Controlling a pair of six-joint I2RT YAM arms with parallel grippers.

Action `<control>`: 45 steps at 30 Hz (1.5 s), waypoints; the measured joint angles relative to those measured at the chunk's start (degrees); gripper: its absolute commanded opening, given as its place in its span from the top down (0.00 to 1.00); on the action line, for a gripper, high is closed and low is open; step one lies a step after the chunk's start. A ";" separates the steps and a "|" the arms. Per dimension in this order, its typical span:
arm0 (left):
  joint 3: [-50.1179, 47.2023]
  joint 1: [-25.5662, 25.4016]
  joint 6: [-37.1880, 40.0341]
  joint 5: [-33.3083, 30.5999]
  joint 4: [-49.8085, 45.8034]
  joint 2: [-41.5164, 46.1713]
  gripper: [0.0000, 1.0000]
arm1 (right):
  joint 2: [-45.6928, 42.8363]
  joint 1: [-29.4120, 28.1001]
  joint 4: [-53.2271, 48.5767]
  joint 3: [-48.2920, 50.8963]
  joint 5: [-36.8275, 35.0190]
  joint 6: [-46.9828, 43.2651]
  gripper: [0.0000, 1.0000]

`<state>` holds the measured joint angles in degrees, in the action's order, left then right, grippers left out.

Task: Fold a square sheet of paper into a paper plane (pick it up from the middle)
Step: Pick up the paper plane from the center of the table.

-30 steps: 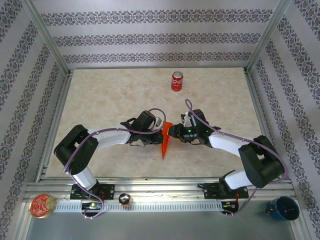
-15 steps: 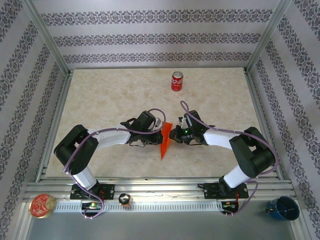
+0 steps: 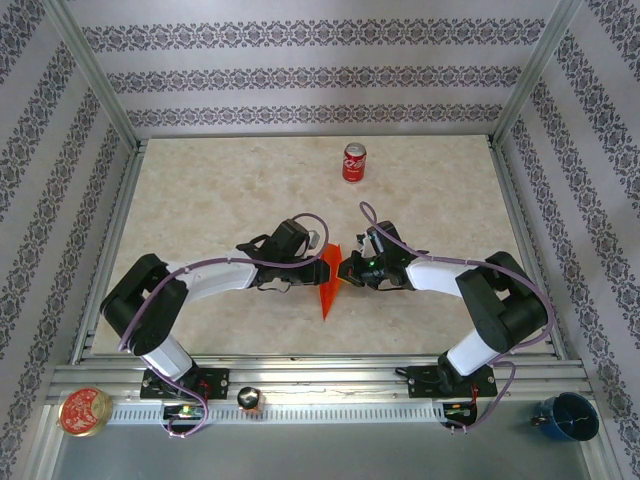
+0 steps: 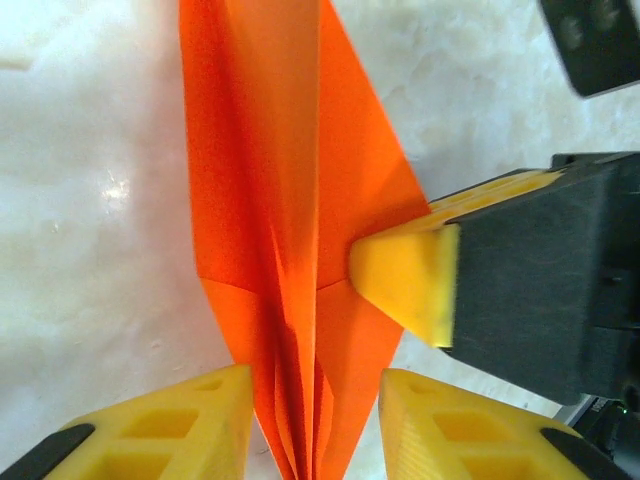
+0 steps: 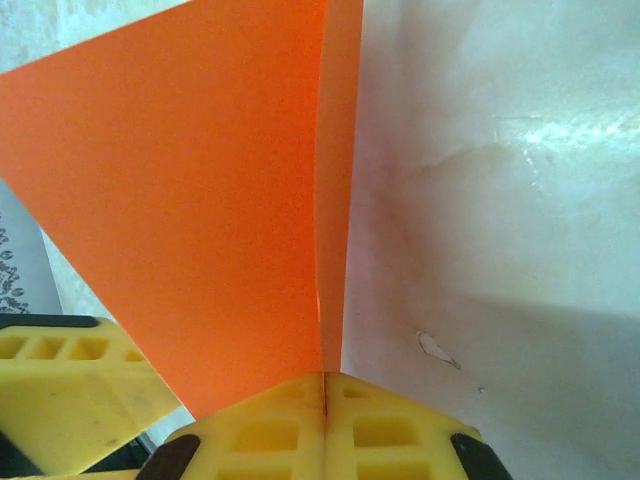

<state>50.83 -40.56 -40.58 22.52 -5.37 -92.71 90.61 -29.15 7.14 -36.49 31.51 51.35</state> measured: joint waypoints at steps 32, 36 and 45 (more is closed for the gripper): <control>-0.39 0.00 -2.29 2.19 0.74 -3.45 0.65 | 1.07 -0.74 0.92 0.00 0.02 1.07 0.99; -0.61 0.00 -3.93 2.47 1.09 -3.48 0.67 | 1.07 -0.74 1.09 0.00 0.02 1.09 0.99; -1.86 0.00 -6.23 1.70 1.46 -3.45 0.62 | 1.07 -0.76 1.53 0.00 0.02 1.29 0.99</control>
<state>48.97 -40.56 -46.81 24.23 -3.90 -96.16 91.68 -29.91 8.67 -36.49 31.53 52.64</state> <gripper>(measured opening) 0.364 0.064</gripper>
